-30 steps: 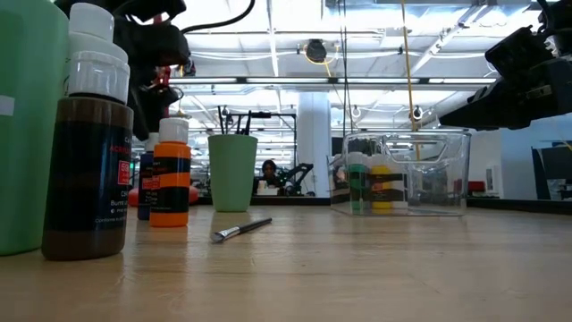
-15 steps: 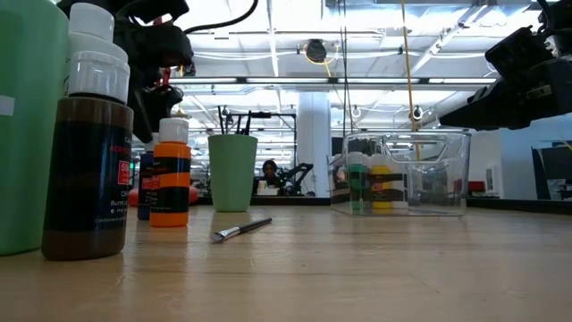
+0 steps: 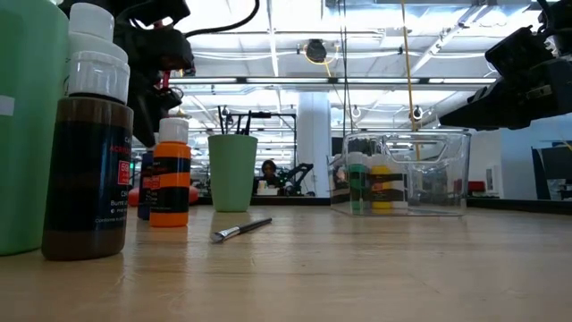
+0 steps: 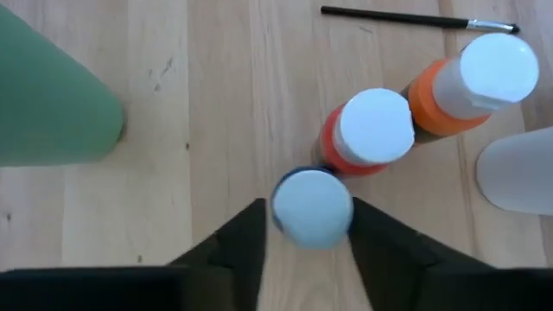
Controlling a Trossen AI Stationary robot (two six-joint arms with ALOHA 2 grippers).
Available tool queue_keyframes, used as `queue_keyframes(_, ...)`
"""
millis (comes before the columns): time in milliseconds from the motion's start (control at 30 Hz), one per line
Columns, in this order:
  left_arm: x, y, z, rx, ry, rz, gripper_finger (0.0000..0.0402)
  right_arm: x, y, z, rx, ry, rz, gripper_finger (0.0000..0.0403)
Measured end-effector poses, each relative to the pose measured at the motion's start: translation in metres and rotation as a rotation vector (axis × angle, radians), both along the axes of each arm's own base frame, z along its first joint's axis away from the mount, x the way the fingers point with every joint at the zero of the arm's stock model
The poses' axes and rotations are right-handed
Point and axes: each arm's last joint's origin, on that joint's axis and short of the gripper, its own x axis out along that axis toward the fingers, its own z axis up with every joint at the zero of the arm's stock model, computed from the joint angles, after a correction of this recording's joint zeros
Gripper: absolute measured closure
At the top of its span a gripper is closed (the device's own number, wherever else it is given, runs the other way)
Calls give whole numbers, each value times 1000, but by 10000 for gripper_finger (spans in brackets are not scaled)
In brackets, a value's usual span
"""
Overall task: Pick & Place Paint Supplies
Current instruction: Put the dark blue paint bottle into the transparent bin
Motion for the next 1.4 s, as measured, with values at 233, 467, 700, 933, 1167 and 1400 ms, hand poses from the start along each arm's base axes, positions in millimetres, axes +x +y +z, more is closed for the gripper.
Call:
queue_keyframes(233, -2, 6, 14, -44, 30, 21, 316, 0, 0, 0, 0, 0, 0, 399)
queue_keyframes(467, 9, 11, 90, 49, -81, 150, 316, 0, 0, 0, 0, 0, 0, 399)
queue_keyframes(700, 50, 18, 146, 100, -242, 289, 316, 0, 0, 0, -1, 0, -2, 399)
queue_keyframes(933, 147, 18, 139, 134, -250, 87, 316, 0, 0, 0, -1, -1, -3, 399)
queue_keyframes(1167, 238, 45, 109, 222, -323, 34, 316, 0, 0, 0, -24, 4, 4, 399)
queue_keyframes(1400, 282, 83, 58, 163, -285, 66, 316, 0, 0, 0, -58, 13, 12, 399)
